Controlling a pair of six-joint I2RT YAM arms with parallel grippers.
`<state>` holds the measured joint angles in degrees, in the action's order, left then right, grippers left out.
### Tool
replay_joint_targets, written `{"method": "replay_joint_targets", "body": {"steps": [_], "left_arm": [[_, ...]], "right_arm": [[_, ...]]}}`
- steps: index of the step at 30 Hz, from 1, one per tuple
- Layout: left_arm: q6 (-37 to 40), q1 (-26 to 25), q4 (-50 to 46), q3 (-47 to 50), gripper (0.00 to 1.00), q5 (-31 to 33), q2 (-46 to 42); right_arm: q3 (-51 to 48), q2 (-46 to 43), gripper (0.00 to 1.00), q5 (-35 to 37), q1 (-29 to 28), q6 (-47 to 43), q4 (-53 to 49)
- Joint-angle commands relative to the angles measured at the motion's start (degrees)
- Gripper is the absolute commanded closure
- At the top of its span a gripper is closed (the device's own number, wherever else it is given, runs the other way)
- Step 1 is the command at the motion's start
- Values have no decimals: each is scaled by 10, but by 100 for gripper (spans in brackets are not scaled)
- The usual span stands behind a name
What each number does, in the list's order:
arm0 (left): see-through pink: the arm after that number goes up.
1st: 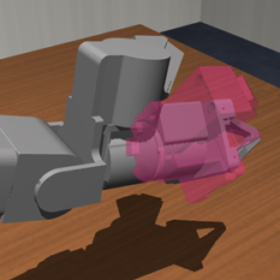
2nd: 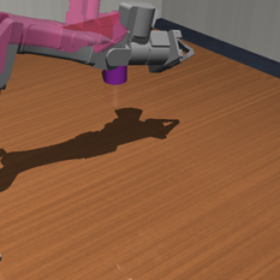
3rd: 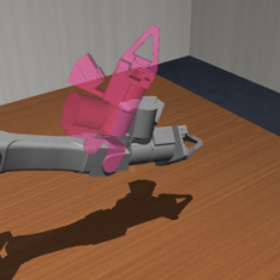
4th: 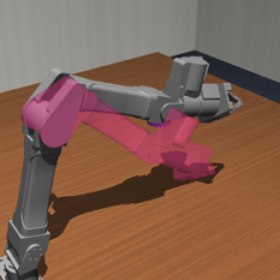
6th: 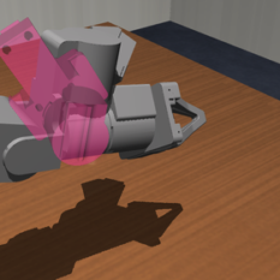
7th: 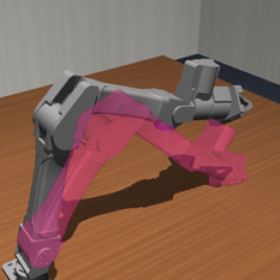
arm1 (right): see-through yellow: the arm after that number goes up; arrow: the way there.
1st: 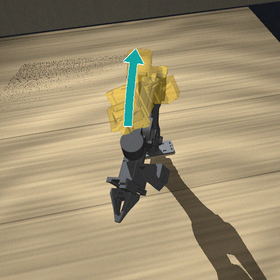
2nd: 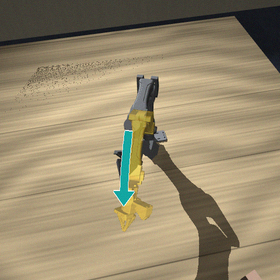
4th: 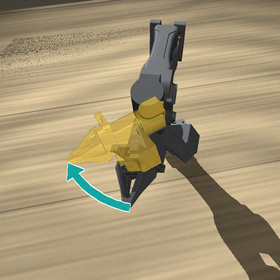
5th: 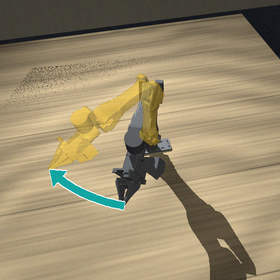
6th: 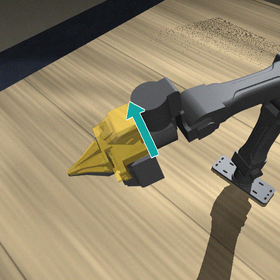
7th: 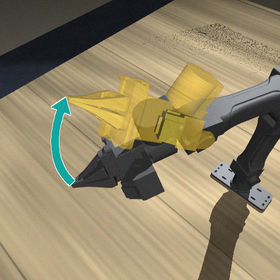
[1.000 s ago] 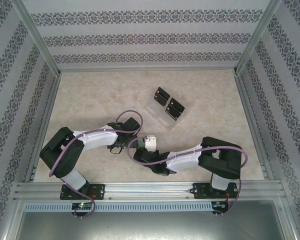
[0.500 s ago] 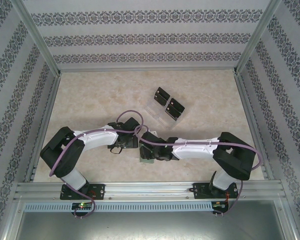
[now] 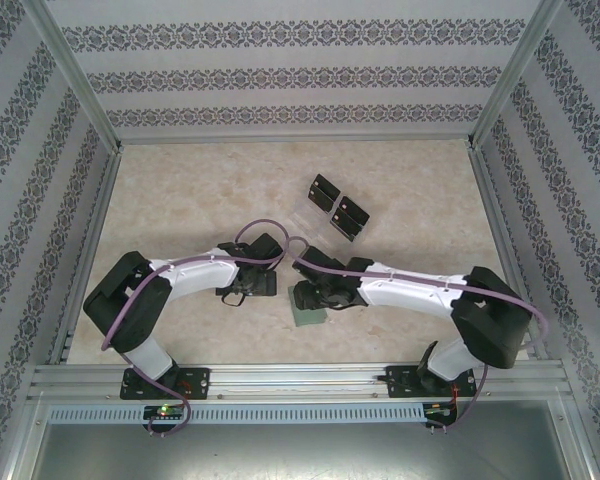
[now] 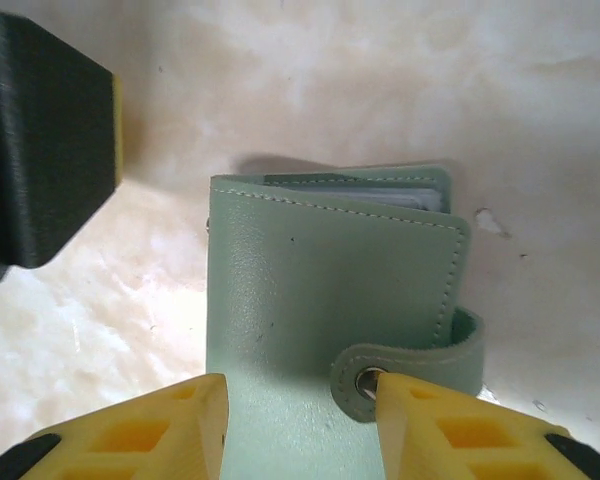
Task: Put the credit cards into the card holder
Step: Close the button on the card holder.
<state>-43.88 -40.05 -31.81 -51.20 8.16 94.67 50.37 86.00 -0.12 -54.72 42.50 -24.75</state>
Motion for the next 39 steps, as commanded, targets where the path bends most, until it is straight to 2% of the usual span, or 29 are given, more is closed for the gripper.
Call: {"method": "replay_joint_targets", "body": {"steps": [1,6,15,19,23,29,39], "left_arm": [[9,-13,57,-13,0,-35,25],[13,-13,48,-20,0,-32,23],[14,-8,27,-17,0,-44,-18],[13,-7,24,-14,0,-59,-35],[11,-9,19,-13,0,-71,-48],[5,-10,13,-11,0,-76,-60],[2,-13,12,-15,0,-77,-60]], "right_arm": [[9,-34,55,0,11,-16,-36],[-18,-83,54,9,22,-6,-58],[-156,-164,53,-28,23,53,-38],[-188,-177,58,-43,11,72,-13],[-184,-158,66,-48,-16,85,10],[-166,-106,85,-62,-43,94,59],[-150,-51,87,-70,-21,77,101]]}}
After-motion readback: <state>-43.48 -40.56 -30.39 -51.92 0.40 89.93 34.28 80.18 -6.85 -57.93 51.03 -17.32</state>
